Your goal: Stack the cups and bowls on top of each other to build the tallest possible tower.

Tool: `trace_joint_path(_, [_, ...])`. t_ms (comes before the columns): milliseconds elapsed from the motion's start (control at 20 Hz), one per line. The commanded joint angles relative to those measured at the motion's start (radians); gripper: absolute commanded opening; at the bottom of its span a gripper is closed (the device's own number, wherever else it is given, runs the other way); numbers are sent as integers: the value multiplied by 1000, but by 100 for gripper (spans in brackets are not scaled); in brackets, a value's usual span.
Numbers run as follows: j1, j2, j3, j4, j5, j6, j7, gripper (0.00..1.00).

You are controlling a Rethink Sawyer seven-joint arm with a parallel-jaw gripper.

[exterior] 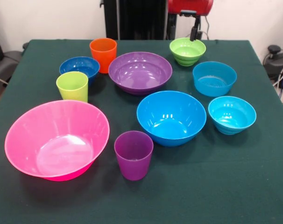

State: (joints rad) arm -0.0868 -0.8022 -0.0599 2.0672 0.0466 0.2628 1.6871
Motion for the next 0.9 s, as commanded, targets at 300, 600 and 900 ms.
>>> trace_joint_path(300, [-43, 40, 110, 104, -46, -153, 146, 100])
trace_joint_path(600, [-39, 40, 119, 104, -25, -107, 135, 100])
trace_joint_path(900, [-43, 31, 122, 107, -34, -97, 120, 100])
